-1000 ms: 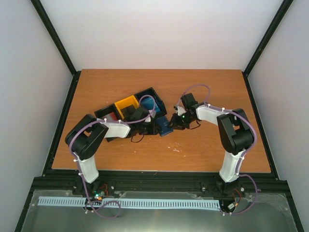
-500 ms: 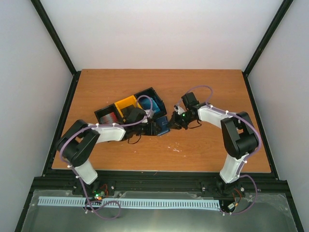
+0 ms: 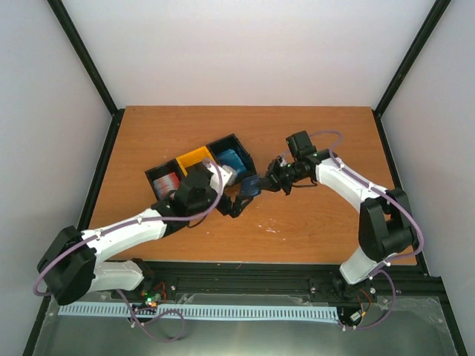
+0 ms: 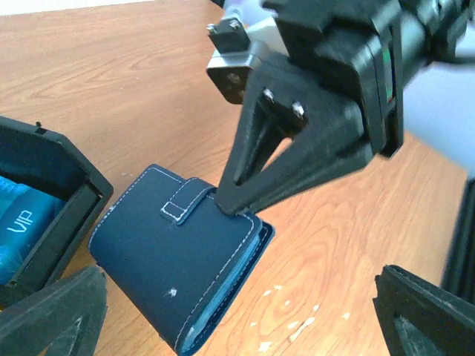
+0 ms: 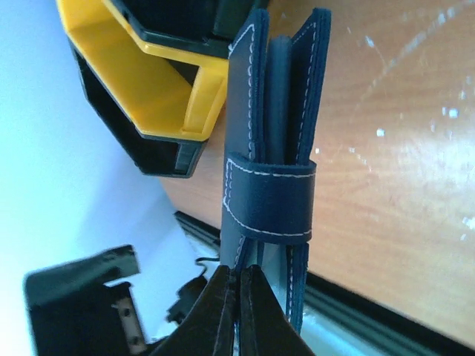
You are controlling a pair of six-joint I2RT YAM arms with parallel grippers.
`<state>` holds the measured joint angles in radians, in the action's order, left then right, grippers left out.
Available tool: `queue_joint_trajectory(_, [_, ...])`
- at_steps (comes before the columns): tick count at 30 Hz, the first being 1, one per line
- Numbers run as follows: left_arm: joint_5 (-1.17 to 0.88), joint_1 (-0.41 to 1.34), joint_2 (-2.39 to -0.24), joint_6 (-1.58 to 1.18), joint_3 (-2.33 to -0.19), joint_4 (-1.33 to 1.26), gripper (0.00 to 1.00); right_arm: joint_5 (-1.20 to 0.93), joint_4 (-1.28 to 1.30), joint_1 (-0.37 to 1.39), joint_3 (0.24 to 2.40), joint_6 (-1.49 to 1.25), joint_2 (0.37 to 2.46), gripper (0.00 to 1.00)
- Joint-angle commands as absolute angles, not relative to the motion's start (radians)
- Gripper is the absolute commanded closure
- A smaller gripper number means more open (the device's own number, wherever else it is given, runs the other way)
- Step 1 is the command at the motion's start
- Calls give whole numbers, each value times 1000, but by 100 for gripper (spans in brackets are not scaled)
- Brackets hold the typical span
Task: Put the credit cards into the card holder
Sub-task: Pick up the card holder from the center of the board, then turn over the card holder at the center of the board.
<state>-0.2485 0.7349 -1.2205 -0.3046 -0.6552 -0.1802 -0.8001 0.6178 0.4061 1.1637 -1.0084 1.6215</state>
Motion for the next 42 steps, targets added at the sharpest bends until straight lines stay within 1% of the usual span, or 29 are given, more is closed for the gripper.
queue_joint_trajectory(1, [-43,844,-1196,-27,-611,-243,1,-858,643,403,1122,-1246,1560,97])
queue_joint_trajectory(3, [-55,854,-1188,29,-571,-300,2,-858,653,403,1118,-1289,1537,97])
queue_joint_trajectory(6, [-125,856,-1179,108,-502,-406,5,-888,692,404,1127,-1315,1522,97])
queue_joint_trajectory(10, [-98,856,-1200,204,-462,-504,7,-882,737,406,1133,-1348,1486,97])
queue_joint_trajectory(13, [-106,856,-1242,268,-471,-556,13,-888,740,408,1128,-1378,1461,97])
queue_joint_trajectory(16, [-115,856,-1281,323,-468,-631,22,-921,726,412,1124,-1389,1456,97])
queue_joint_trajectory(20, [-177,855,-1326,381,-474,-723,31,-933,738,414,1116,-1394,1442,97])
queue_joint_trajectory(22, [-199,856,-1348,387,-489,-733,39,-937,744,414,1112,-1394,1437,97])
queue_joint_trajectory(26, [-222,856,-1377,391,-512,-733,62,-945,747,413,1102,-1399,1432,97])
queue_joint_trajectory(29, [-252,857,-1384,373,-515,-730,72,-951,707,413,1100,-1416,1420,97])
queue_joint_trajectory(30, [-259,856,-1379,363,-516,-720,75,-951,694,413,1101,-1421,1415,91])
queue_joint_trajectory(32, [-260,856,-1371,363,-519,-712,84,-942,685,412,1108,-1414,1406,66])
queue_joint_trajectory(33, [-254,856,-1367,361,-523,-704,87,-937,684,411,1112,-1400,1403,57])
queue_joint_trajectory(35, [-262,856,-1367,353,-534,-685,90,-933,682,405,1123,-1351,1403,43])
queue_joint_trajectory(39, [-285,851,-1373,290,-570,-626,94,-953,682,356,1163,-1154,1413,20])
queue_joint_trajectory(40, [-294,846,-1370,264,-581,-603,94,-975,660,335,1164,-1092,1415,16])
queue_joint_trajectory(42, [-322,827,-1361,209,-615,-551,94,-1000,649,288,1171,-951,1406,12])
